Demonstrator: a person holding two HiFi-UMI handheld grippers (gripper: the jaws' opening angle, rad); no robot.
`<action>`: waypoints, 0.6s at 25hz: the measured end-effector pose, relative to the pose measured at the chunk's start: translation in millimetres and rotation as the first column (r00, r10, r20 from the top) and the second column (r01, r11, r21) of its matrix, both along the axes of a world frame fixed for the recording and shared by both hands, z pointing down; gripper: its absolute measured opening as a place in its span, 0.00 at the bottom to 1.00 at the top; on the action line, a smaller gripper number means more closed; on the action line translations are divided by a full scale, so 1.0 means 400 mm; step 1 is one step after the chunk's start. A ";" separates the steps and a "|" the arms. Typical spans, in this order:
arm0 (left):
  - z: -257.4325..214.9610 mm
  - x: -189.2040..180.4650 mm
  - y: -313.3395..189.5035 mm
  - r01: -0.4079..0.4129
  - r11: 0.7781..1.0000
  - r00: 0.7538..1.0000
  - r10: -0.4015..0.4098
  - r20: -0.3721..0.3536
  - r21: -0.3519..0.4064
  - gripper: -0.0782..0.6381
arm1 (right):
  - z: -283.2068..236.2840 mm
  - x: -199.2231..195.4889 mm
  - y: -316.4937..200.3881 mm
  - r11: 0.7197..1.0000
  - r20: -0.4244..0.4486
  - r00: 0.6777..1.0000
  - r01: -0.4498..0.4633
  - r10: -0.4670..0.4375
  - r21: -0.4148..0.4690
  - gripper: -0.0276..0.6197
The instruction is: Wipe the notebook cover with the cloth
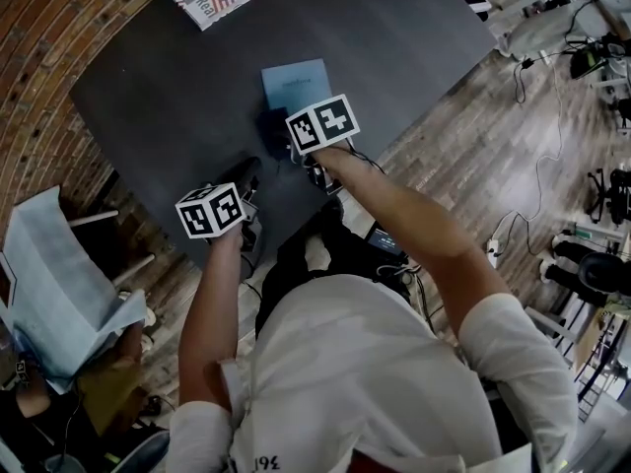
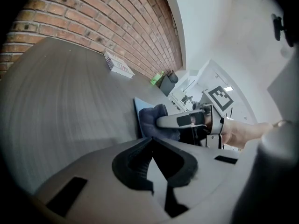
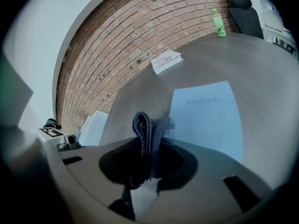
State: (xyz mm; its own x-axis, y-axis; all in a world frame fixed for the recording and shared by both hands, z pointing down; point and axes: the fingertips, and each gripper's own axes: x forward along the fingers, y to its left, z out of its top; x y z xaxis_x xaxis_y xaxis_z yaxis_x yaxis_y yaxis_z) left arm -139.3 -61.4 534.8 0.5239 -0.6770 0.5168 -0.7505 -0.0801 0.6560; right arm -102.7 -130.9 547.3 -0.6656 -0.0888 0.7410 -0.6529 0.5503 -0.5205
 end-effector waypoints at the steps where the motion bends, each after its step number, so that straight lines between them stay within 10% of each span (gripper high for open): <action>1: -0.001 0.000 0.001 -0.001 1.000 1.000 0.001 -0.002 0.002 0.12 | 0.009 0.000 0.009 1.000 -0.002 1.000 -0.002 0.002 -0.013 0.21; 15: 0.013 0.030 -0.010 -0.049 0.999 0.999 0.049 -0.014 -0.010 0.12 | 0.070 0.087 0.005 0.998 -0.068 0.996 -0.059 0.056 -0.034 0.21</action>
